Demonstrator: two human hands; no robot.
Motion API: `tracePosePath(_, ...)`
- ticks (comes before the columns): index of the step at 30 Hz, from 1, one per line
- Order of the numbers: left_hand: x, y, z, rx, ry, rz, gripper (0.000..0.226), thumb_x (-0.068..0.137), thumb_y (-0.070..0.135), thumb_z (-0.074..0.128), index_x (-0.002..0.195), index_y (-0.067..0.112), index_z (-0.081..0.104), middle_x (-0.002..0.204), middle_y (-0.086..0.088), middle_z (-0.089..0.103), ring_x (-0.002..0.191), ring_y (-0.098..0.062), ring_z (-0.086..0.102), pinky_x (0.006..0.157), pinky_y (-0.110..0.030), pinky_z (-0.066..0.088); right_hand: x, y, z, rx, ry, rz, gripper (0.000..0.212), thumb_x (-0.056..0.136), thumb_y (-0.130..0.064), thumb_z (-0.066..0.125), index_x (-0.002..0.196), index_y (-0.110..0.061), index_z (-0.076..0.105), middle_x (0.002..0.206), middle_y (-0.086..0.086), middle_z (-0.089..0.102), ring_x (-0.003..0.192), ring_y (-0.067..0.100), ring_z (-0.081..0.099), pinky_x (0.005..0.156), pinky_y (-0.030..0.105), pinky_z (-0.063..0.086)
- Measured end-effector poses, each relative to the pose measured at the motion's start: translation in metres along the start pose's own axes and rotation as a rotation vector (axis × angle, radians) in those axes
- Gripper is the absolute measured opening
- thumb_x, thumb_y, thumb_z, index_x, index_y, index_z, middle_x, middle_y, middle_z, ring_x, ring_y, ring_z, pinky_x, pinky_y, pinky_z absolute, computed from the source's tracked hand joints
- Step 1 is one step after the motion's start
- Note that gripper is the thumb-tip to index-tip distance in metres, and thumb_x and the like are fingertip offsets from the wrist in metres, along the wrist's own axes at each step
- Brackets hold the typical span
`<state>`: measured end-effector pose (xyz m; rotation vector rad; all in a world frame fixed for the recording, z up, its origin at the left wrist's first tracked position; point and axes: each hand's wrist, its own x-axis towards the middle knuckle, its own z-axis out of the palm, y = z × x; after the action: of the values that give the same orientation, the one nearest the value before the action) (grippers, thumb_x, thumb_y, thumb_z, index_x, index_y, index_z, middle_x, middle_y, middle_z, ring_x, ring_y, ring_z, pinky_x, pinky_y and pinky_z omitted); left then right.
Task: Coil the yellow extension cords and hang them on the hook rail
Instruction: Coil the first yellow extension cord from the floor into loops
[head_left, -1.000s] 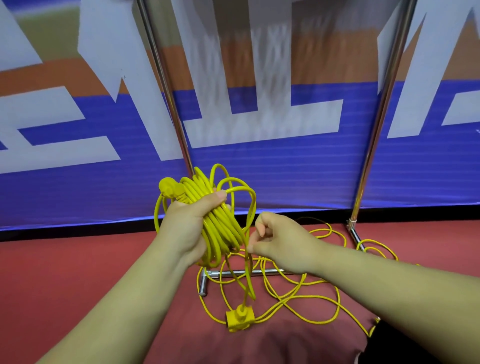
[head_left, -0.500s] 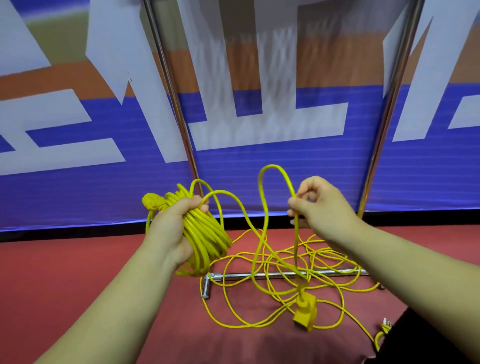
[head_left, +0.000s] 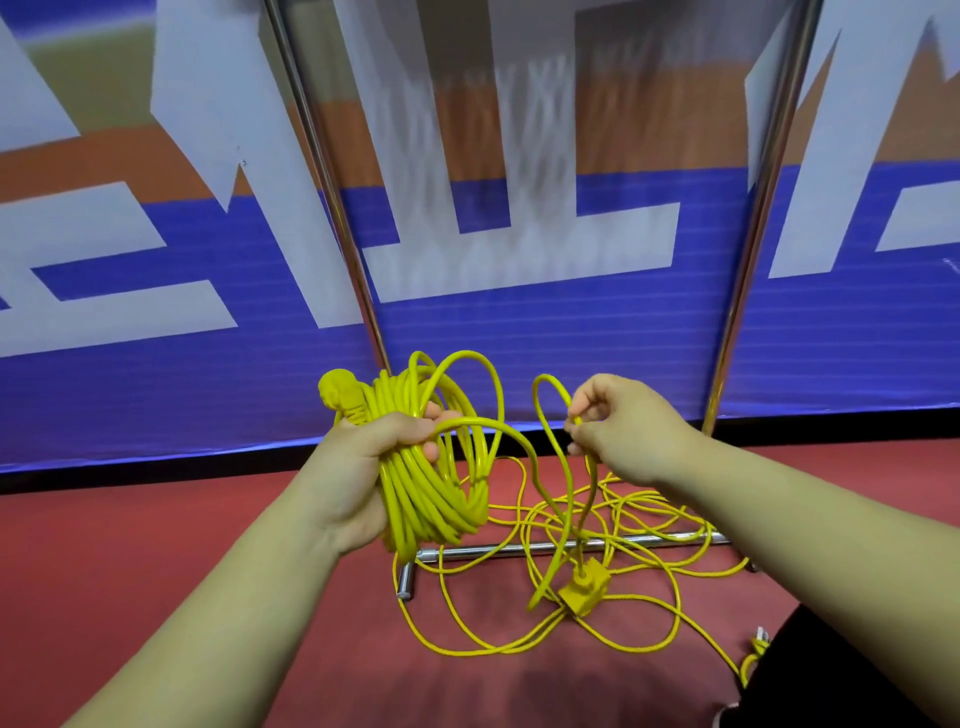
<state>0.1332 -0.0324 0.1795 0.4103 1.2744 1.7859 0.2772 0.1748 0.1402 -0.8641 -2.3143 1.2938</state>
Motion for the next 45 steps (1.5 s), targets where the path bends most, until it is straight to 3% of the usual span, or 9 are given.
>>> tracePosePath(5,-0.002,0.000,0.005,0.020,-0.032,-0.006,0.031,0.068,0.001,0.066,0.099,0.001,0.061,0.081,-0.015,0.070,0.053,-0.013,0.058,0.055,-0.028,0.054,-0.011,-0.016,-0.005,0.048,-0.105,-0.118,0.035,0.075,-0.030,0.080,0.093,-0.028,0.050,0.099,0.006,0.067,0.074,0.024,0.063,0.069,0.040,0.052)
tracePosePath(11,-0.003,0.001,0.006,0.066,-0.047,0.033,0.051,0.051,0.011,0.075,0.099,0.000,0.060,0.088,-0.020,0.073,0.053,-0.014,0.056,0.056,-0.031,0.054,-0.022,-0.010,0.017,0.111,-0.536,-0.235,0.028,0.090,-0.008,0.070,0.094,-0.017,0.044,0.082,-0.001,0.061,0.072,0.012,0.055,0.073,0.030,0.047)
tracePosePath(16,-0.001,0.006,-0.007,-0.005,-0.003,0.063,0.025,0.058,0.000,0.070,0.081,0.008,0.072,0.122,-0.020,0.070,0.051,-0.010,0.056,0.052,-0.026,0.052,-0.009,-0.009,0.006,0.316,-0.253,-0.155,0.020,0.094,-0.006,0.061,0.092,-0.016,0.044,0.073,0.008,0.061,0.070,0.025,0.058,0.069,0.045,0.049)
tracePosePath(19,0.002,0.012,-0.016,-0.073,0.033,0.091,0.045,0.044,0.006,0.087,0.085,0.009,0.071,0.101,-0.010,0.074,0.054,-0.010,0.058,0.054,-0.026,0.054,0.000,-0.007,-0.002,0.439,-0.015,-0.029,0.016,0.097,-0.006,0.057,0.093,-0.016,0.045,0.065,0.003,0.054,0.060,0.020,0.050,0.064,0.043,0.050)
tracePosePath(21,0.002,0.015,-0.017,-0.121,0.063,0.115,0.027,0.065,0.012,0.076,0.090,0.010,0.068,0.078,-0.002,0.065,0.055,-0.010,0.059,0.055,-0.025,0.054,0.005,-0.002,-0.005,0.419,0.048,-0.002,0.016,0.095,-0.007,0.059,0.090,-0.016,0.046,0.057,-0.003,0.058,0.052,0.018,0.044,0.057,0.037,0.039)
tracePosePath(26,0.000,0.020,-0.015,-0.154,0.064,0.177,0.016,0.082,0.020,0.056,0.092,0.012,0.064,0.063,0.003,0.055,0.061,-0.015,0.065,0.062,-0.032,0.061,0.006,-0.001,-0.011,0.369,0.053,0.038,0.014,0.093,-0.011,0.064,0.087,-0.014,0.052,0.063,0.000,0.067,0.050,0.016,0.047,0.050,0.030,0.038)
tracePosePath(31,-0.001,0.009,-0.009,0.034,0.007,0.165,0.037,0.058,0.017,0.090,0.087,0.008,0.069,0.060,-0.003,0.050,0.050,-0.016,0.057,0.056,-0.034,0.057,-0.003,-0.015,-0.012,0.506,-0.036,-0.009,0.014,0.092,-0.006,0.066,0.089,-0.013,0.055,0.069,0.006,0.068,0.070,0.019,0.064,0.063,0.028,0.048)
tracePosePath(37,0.000,-0.010,0.005,0.142,0.053,0.077,0.023,0.066,0.013,0.080,0.086,0.006,0.072,0.059,-0.008,0.048,0.043,-0.018,0.050,0.053,-0.030,0.049,-0.015,-0.031,-0.018,0.364,-0.156,-0.163,0.015,0.088,-0.007,0.072,0.089,-0.013,0.058,0.078,0.027,0.065,0.063,0.013,0.056,0.062,0.027,0.045)
tracePosePath(45,-0.001,-0.003,0.003,-0.031,-0.138,0.086,0.052,0.042,0.026,0.098,0.084,0.009,0.073,0.058,-0.003,0.049,0.046,-0.016,0.052,0.055,-0.030,0.054,-0.010,-0.027,-0.022,0.402,-0.022,0.012,0.016,0.087,-0.004,0.071,0.085,-0.012,0.057,0.068,0.010,0.070,0.055,0.017,0.059,0.050,0.026,0.046)
